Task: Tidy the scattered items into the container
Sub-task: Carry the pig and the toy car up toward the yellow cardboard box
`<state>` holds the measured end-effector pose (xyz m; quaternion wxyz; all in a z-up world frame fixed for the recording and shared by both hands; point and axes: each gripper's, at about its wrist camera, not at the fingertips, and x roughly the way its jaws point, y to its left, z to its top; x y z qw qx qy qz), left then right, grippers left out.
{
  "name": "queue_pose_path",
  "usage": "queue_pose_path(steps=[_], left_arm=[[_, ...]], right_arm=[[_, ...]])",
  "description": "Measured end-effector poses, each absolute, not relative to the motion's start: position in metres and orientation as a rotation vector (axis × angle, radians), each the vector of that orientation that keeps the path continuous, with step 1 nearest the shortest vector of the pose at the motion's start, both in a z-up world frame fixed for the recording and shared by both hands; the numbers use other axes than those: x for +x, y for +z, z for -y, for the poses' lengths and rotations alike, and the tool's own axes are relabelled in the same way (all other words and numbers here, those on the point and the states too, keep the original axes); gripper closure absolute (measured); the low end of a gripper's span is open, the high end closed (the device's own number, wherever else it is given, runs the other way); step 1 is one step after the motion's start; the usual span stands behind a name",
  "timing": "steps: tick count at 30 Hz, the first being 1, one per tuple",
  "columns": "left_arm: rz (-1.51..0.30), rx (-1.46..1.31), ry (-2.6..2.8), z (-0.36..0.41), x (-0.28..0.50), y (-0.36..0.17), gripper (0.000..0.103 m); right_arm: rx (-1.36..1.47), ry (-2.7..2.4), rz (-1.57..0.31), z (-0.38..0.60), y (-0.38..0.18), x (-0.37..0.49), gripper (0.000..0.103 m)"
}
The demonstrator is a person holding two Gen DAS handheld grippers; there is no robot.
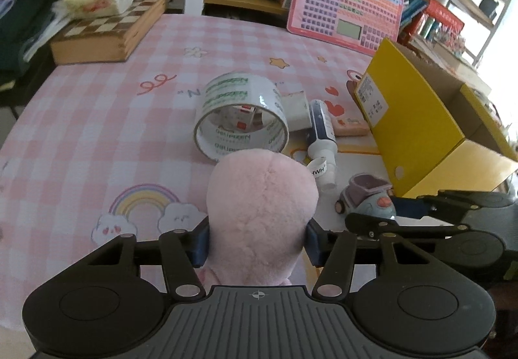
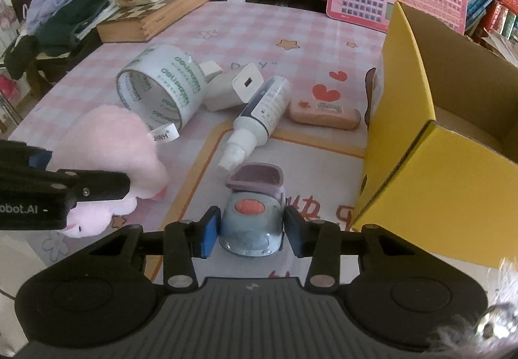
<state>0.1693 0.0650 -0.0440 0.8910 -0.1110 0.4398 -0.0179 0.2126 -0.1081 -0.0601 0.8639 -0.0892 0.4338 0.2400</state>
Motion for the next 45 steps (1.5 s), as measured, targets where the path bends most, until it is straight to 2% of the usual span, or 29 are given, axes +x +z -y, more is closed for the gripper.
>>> queue_pose_path(steps=[15, 45], left_arm=[[-0.809, -0.251, -0.025, -0.07, 0.121, -0.016, 0.049], [-0.724, -0.255, -0.054, -0.071, 0.022, 0.012, 0.049]], right_arm=[[-0.16, 0.494, -0.838, 0.112, -0.032, 0.168, 0.063], [-0.183, 0.542, -0.749, 0.11, 0.003, 0.063, 0.063]])
